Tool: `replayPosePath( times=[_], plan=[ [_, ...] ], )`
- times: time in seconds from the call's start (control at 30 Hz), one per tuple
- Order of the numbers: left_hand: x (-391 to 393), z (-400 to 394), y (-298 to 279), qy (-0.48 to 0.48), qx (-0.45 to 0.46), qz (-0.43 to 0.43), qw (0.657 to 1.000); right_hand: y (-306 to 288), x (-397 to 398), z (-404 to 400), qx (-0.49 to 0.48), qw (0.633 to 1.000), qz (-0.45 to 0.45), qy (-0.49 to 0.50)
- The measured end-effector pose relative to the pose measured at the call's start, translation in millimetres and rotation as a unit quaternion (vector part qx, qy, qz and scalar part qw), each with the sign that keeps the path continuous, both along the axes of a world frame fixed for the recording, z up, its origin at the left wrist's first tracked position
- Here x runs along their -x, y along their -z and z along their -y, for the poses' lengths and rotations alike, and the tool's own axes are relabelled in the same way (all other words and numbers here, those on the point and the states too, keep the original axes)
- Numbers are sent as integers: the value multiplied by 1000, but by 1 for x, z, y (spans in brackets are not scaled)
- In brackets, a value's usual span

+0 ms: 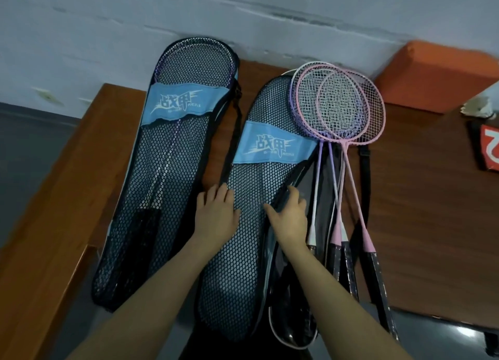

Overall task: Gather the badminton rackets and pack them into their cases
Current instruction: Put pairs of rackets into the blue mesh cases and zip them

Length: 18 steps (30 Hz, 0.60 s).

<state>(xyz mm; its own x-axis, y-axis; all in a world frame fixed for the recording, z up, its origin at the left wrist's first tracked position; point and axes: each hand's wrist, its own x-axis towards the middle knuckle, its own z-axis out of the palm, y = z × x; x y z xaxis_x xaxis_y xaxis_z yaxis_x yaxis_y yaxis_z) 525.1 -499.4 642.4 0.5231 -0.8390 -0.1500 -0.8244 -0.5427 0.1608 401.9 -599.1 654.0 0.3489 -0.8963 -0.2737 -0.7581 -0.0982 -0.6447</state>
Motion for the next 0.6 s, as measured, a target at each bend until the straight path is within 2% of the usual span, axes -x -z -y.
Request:
replayPosePath(
  times=[0.13, 0.2, 0.37, 0.6],
  plan=[
    [-3, 4, 4, 32, 10, 8, 999, -8, -3, -4, -15, 990, 136, 21],
    [-2, 9, 3, 37, 35, -5, 999, -18, 2, -5, -2, 984, 176, 17],
    [7, 17, -7, 54, 124, -40, 990, -46, 18, 9, 55, 978, 203, -22],
    [28, 22, -14, -22, 172, -101, 980, -70, 49, 19, 71, 970, 224, -65]
  ],
)
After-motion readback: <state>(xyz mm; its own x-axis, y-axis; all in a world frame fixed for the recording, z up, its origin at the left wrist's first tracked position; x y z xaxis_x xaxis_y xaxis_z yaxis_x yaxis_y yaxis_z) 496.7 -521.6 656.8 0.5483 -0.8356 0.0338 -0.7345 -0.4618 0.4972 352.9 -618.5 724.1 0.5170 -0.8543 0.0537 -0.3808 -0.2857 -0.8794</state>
